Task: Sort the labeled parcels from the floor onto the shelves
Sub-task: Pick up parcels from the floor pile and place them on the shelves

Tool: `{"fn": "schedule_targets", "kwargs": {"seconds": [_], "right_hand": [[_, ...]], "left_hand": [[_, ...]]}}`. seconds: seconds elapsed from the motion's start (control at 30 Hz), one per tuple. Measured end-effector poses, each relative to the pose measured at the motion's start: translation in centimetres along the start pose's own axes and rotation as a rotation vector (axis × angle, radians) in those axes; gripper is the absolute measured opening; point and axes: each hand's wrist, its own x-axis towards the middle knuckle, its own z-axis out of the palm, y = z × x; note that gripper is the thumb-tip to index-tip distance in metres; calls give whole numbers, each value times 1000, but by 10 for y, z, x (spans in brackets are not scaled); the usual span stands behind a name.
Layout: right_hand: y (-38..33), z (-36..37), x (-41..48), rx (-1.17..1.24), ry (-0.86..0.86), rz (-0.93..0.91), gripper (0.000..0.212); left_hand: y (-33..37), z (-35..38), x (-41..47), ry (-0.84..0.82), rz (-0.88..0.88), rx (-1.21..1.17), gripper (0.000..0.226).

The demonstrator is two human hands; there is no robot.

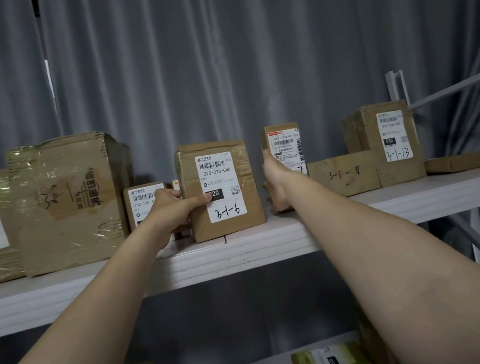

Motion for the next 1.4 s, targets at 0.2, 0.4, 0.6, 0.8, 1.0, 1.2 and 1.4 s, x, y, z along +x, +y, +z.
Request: {"fn": "schedule_targets", "kwargs": {"seconds": [0.2, 0.4, 0.6, 0.8, 1.0, 1.2, 1.4], "right_hand": [[3, -6, 8, -16, 7, 23, 99], [2, -25, 14, -2, 75, -6, 95], [3, -39, 11, -17, 8, -128, 87], [3, -44, 5, -168, 34, -343, 68], [12, -42, -2, -285, 71, -381, 25], [12, -40, -13, -569, 194, -472, 56], [9, -20, -40, -721, 335, -760, 12]], "left_hand": [[4, 6, -1, -1, 21, 9, 60], [5, 13, 2, -15, 10, -13, 71], [12, 34, 1, -94, 37, -24, 68], [24, 58, -2, -137, 34, 1, 40], [24, 56, -1, -138, -36, 38, 45], [12, 45, -2, -66, 21, 63, 41], [13, 39, -8, -4, 46, 119, 36]]}}
